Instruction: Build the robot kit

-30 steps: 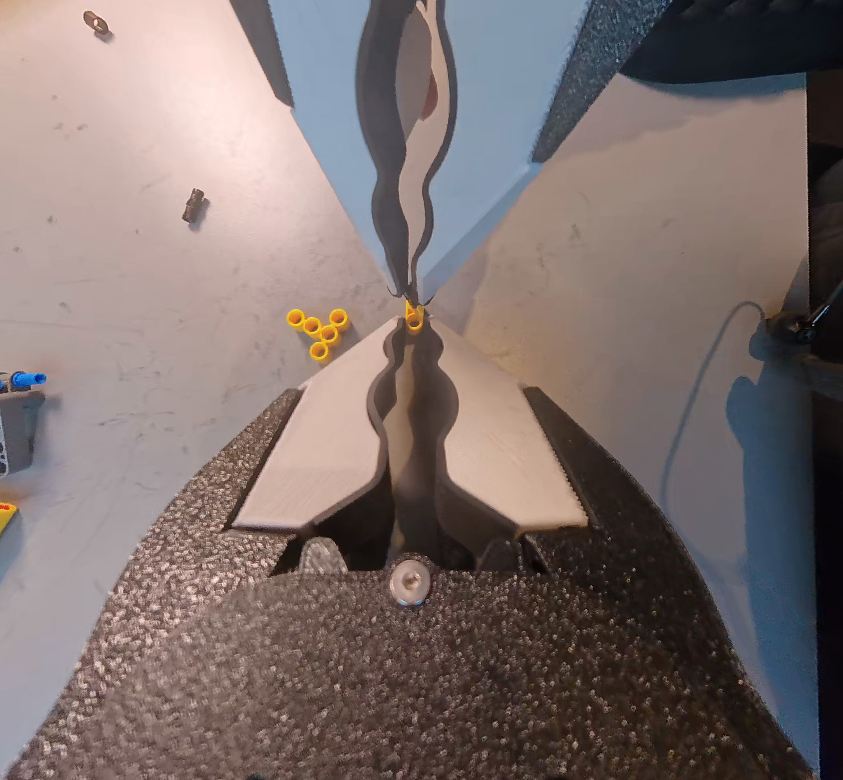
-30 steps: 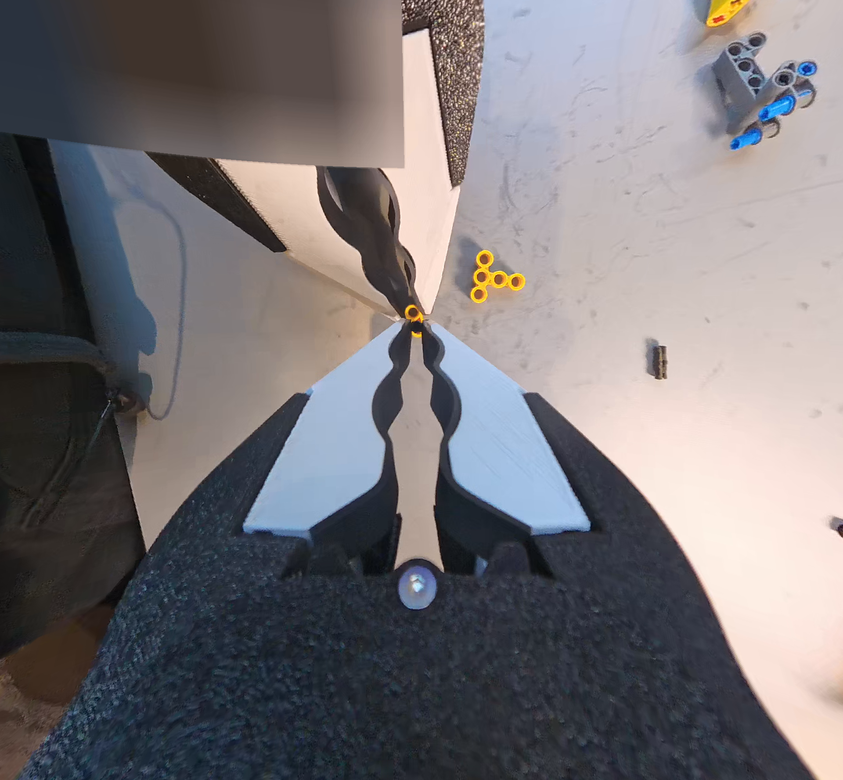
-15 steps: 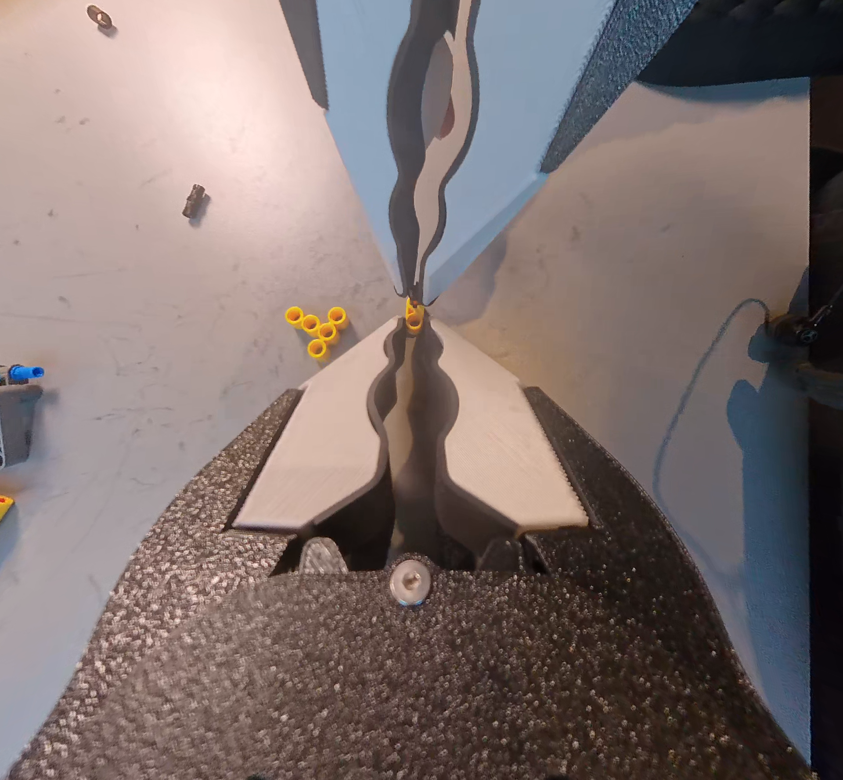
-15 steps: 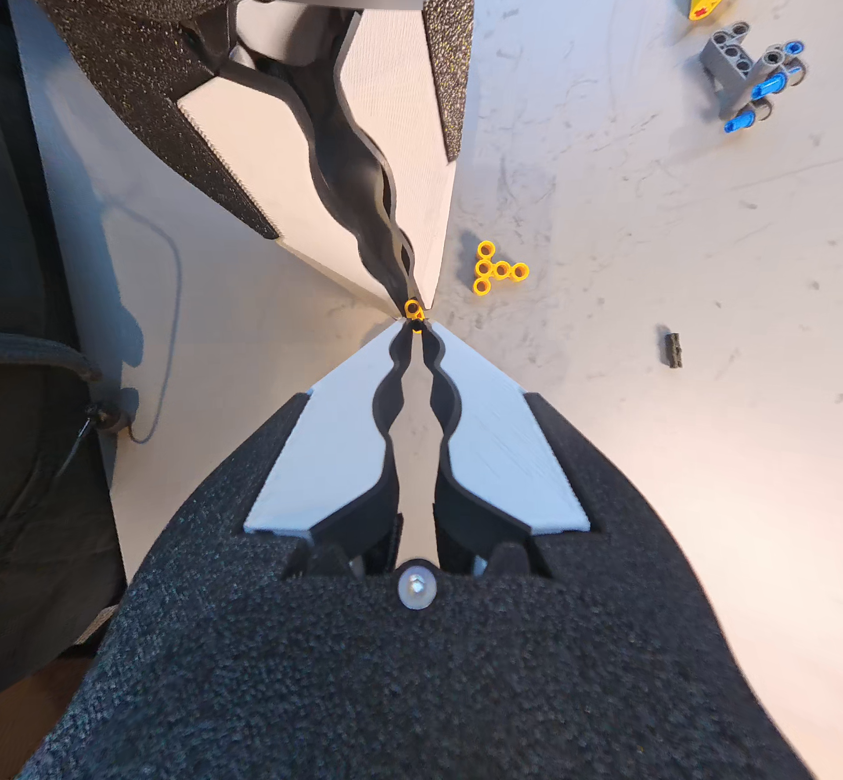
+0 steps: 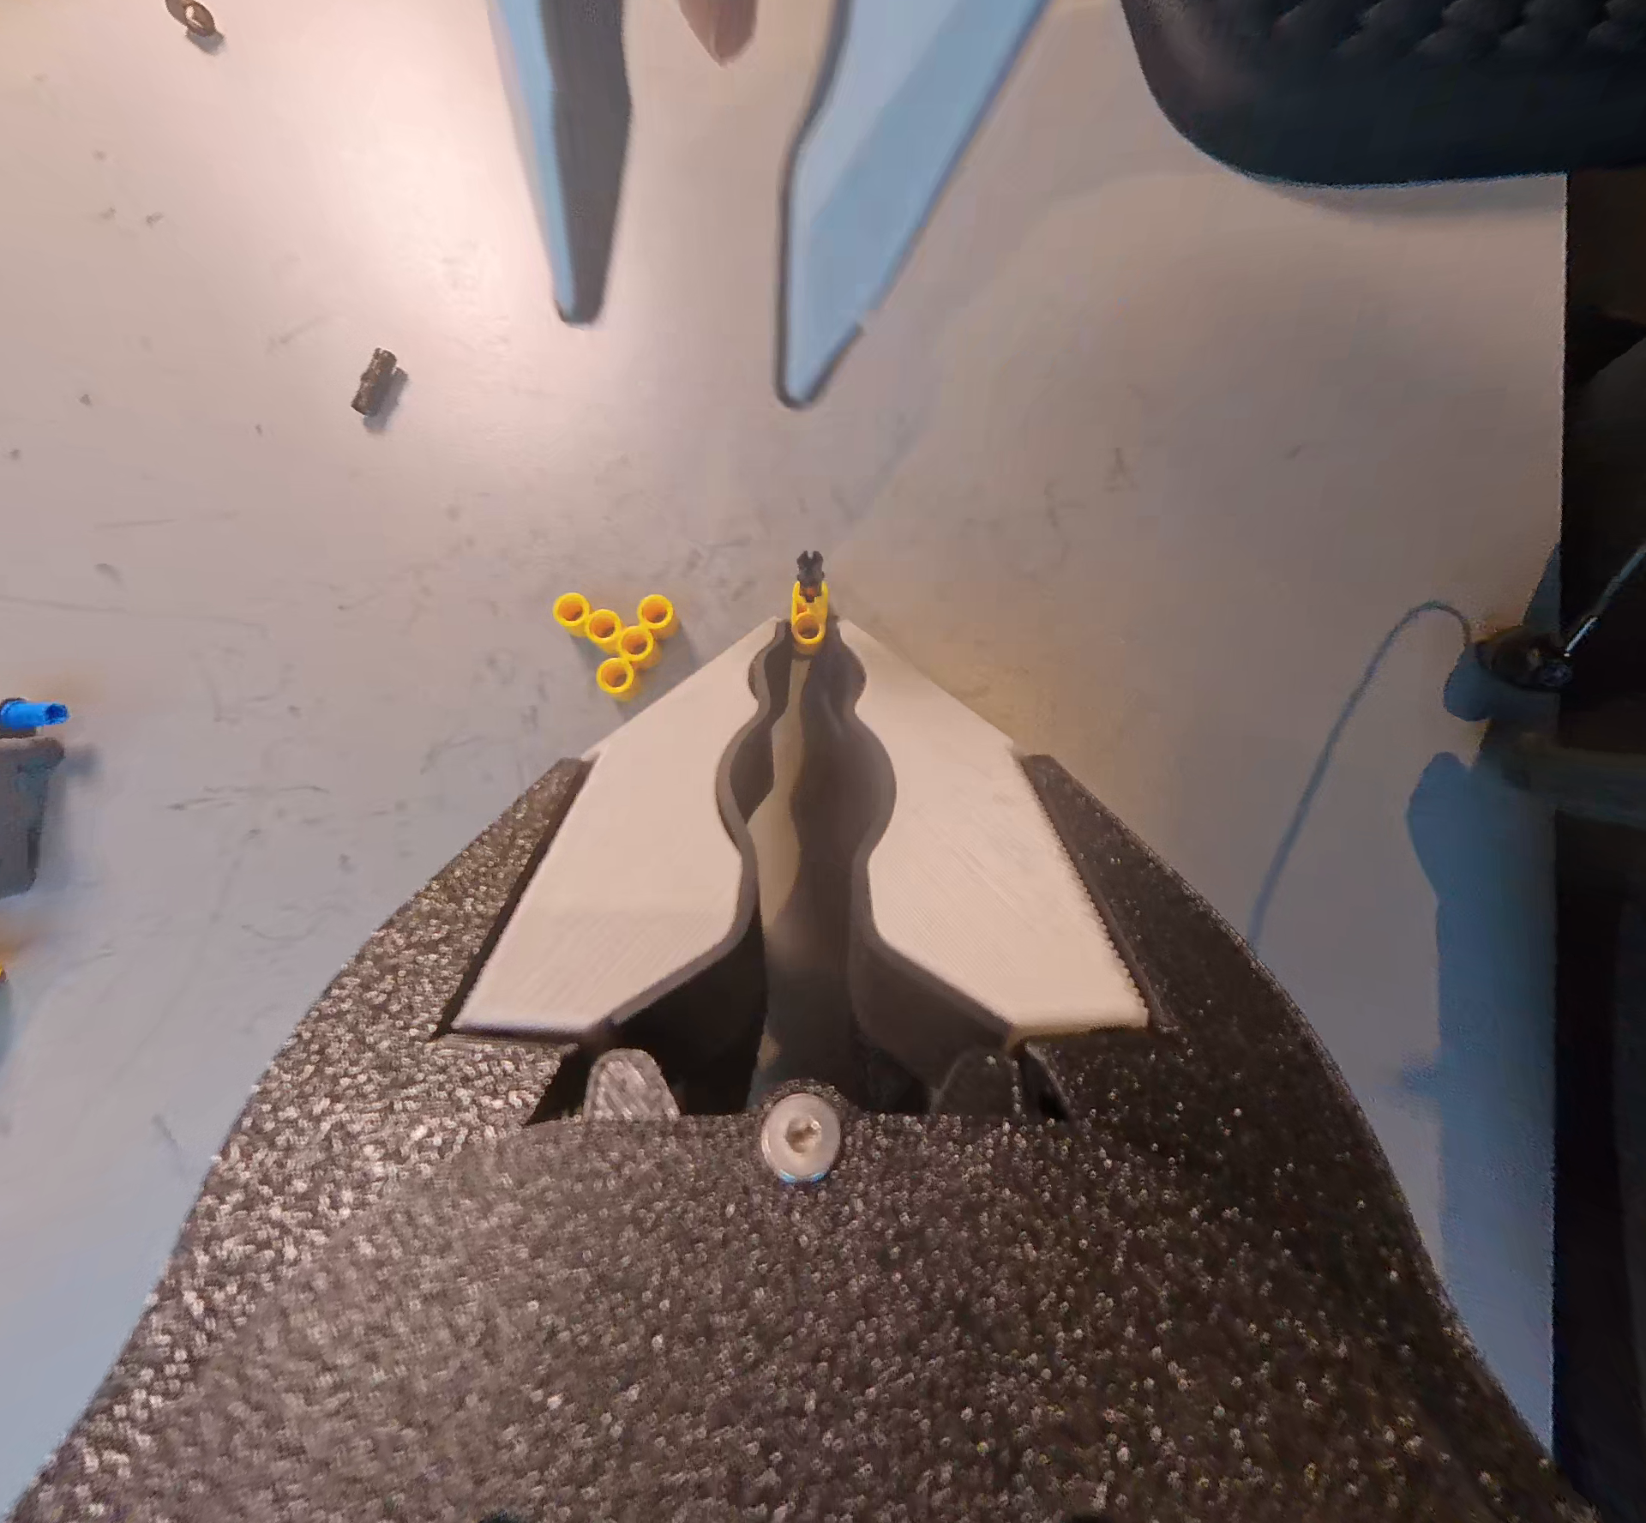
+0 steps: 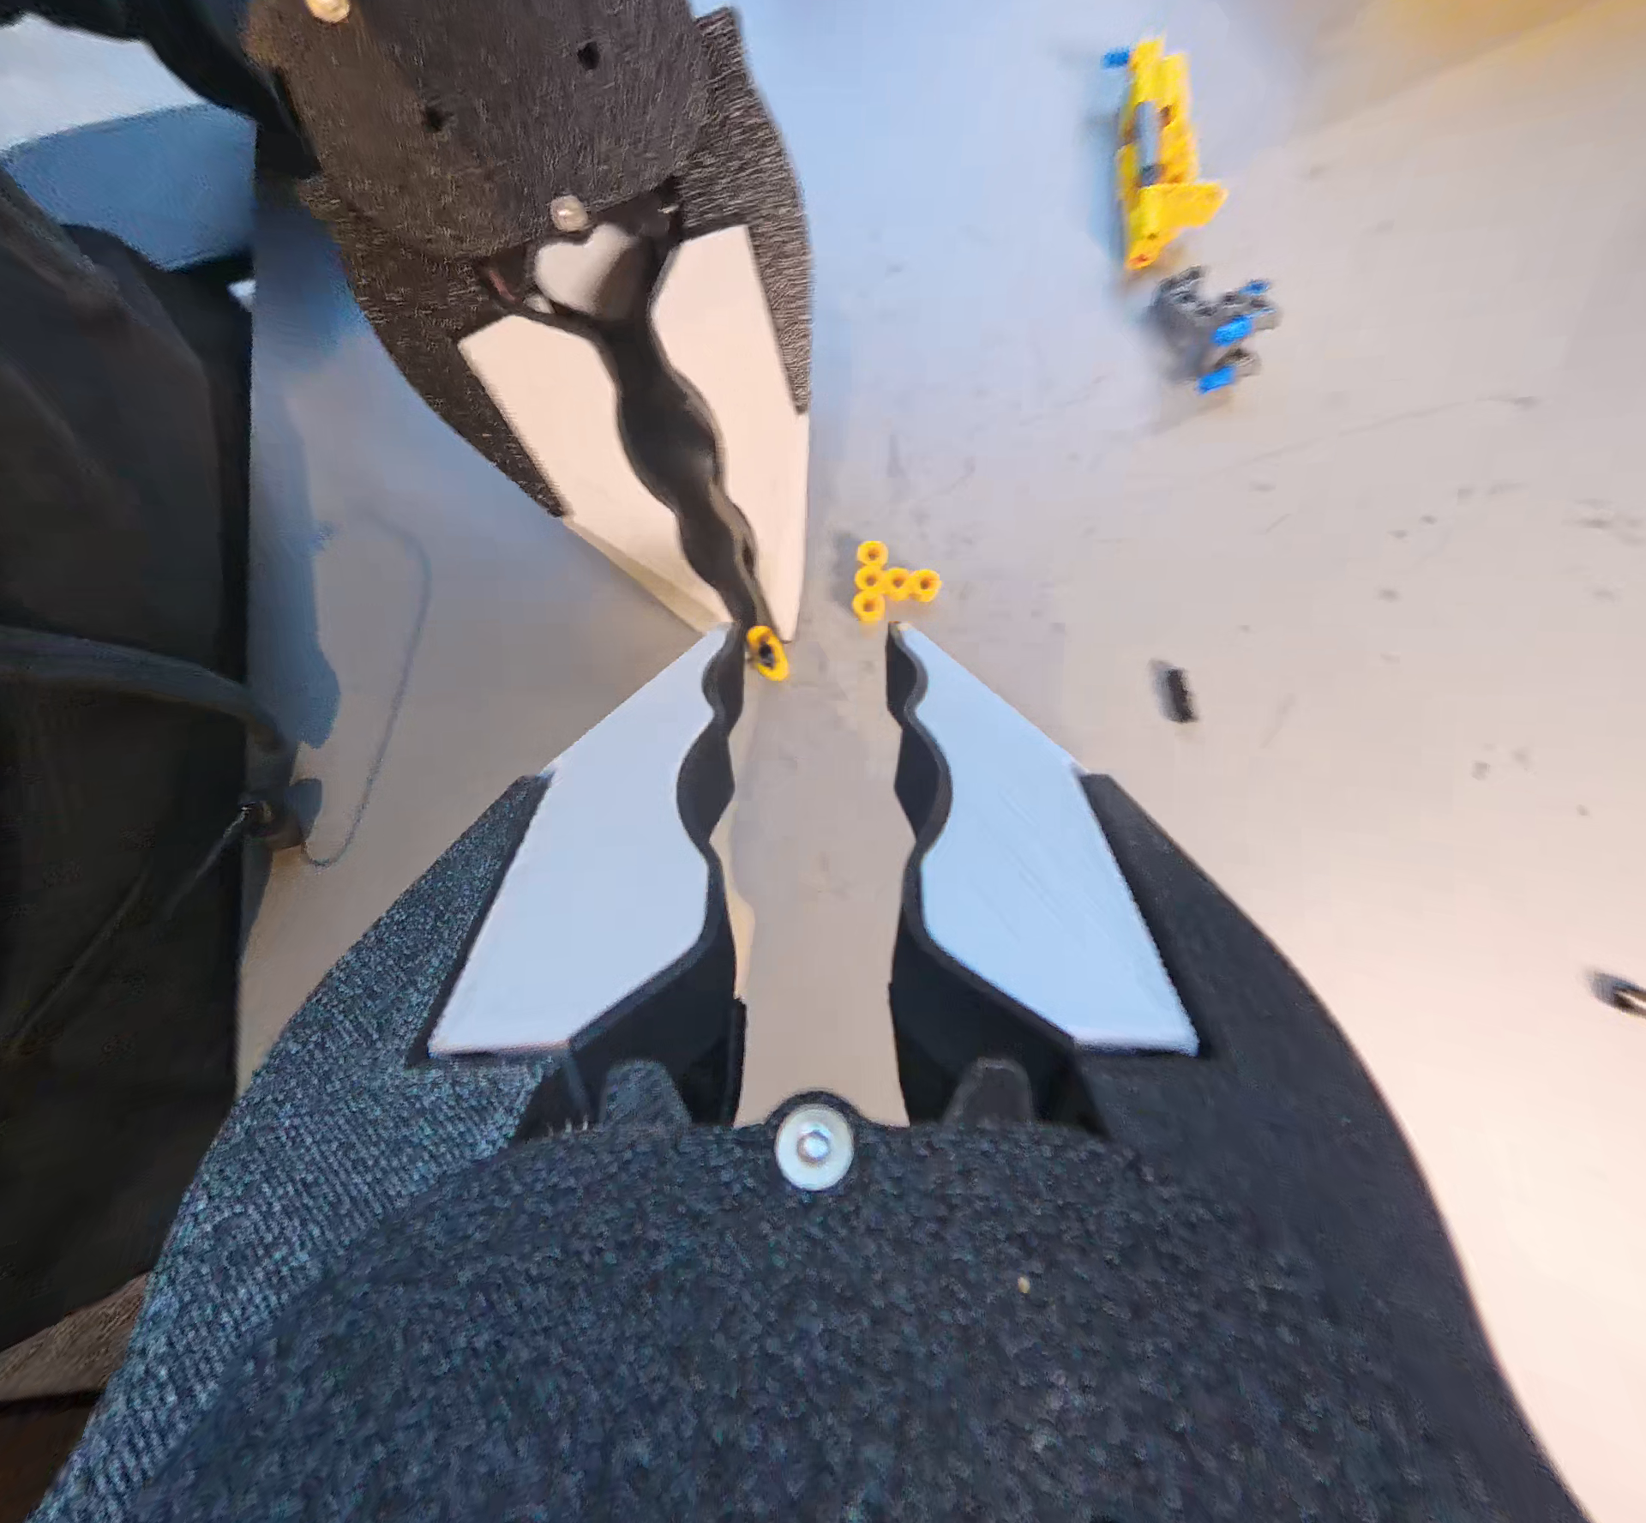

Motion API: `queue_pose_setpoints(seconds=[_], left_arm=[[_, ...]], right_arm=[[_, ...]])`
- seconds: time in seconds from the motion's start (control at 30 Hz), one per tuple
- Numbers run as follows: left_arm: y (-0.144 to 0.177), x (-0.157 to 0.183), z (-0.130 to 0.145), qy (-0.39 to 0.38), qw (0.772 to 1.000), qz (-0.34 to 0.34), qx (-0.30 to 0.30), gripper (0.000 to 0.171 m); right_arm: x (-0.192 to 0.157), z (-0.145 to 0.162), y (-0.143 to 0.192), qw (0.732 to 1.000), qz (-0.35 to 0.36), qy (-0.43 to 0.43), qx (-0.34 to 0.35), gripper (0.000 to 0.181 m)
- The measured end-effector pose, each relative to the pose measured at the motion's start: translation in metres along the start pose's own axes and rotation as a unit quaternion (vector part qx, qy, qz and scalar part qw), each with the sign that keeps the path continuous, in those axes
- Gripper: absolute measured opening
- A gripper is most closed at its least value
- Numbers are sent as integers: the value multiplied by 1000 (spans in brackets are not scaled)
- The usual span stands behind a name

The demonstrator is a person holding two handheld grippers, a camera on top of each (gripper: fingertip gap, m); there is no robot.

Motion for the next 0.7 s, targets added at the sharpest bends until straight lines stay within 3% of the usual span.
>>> queue_pose_setpoints(seconds=[0.17, 0.37, 0.57, 0.7], left_arm=[[12, 1, -7, 26, 998, 40, 30, 15], [39, -33, -14, 50, 995, 5, 84, 16], [38, -51, -5, 76, 993, -5, 90, 15], [37, -51, -5, 60, 994, -8, 89, 15]], right_arm=[[31, 15, 7, 999, 46, -23, 8, 30], [71, 36, -2, 994, 99, -43, 21, 25], [97, 41, -21, 996, 73, -46, -8, 23], [99, 39, -27, 998, 47, -23, -31, 9]])
Point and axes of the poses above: each gripper's, where its closed fingertips meet, y back along the fingers, z out of its underside, x = y × z across the jaws, the point moved 4 cm from there along y, back along the fingers, and after that the axes turned 4 degrees about x, right-handed, at the moved point
